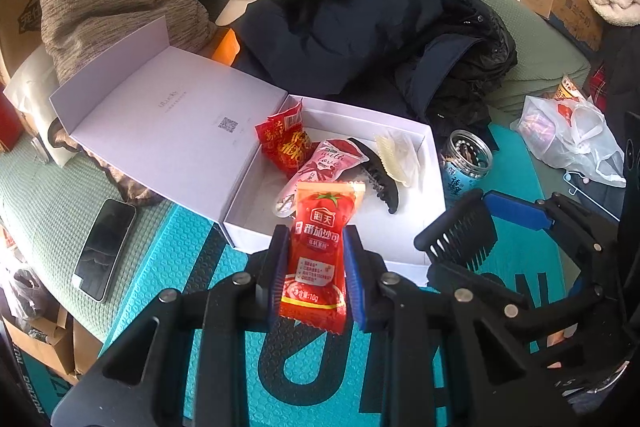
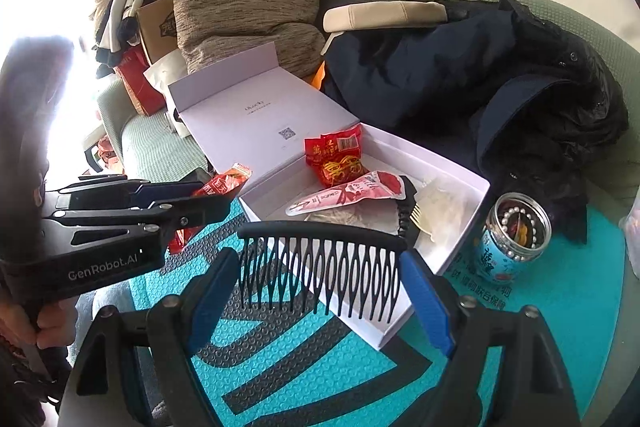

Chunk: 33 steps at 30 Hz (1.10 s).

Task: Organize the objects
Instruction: 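Lift the red sachet with the left gripper while the right gripper carries the comb toward the box, then lower and release the red sachet into the box while the right gripper releases the comb inside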

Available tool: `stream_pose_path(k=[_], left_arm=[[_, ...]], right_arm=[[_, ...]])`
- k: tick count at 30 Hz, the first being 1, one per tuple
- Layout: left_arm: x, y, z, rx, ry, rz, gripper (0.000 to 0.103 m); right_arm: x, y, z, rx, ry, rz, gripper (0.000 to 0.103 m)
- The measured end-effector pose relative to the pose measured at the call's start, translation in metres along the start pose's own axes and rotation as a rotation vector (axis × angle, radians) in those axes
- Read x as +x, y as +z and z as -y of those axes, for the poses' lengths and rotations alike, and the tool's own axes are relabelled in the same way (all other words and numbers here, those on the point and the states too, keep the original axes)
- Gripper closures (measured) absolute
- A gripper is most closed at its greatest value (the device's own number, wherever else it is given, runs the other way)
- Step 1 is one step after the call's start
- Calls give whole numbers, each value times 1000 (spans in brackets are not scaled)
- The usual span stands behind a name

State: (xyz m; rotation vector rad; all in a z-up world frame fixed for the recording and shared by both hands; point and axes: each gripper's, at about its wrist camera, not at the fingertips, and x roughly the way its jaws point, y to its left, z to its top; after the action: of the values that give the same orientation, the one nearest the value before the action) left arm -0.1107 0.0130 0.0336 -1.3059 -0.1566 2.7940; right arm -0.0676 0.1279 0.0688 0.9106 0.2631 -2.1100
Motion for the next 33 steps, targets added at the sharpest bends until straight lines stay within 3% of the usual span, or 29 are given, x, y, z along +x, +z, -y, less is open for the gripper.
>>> stream_pose_path(k=[7, 18, 33], left_arm=[[38, 18, 7, 27, 17, -15, 78], [101, 32, 8, 46, -27, -84, 78], [157, 38, 2, 109, -42, -145, 78]], right_arm=[[23, 10, 20, 24, -17, -12, 20], [67, 14, 49, 65, -52, -64, 20], [106, 20, 66, 81, -51, -86, 20]])
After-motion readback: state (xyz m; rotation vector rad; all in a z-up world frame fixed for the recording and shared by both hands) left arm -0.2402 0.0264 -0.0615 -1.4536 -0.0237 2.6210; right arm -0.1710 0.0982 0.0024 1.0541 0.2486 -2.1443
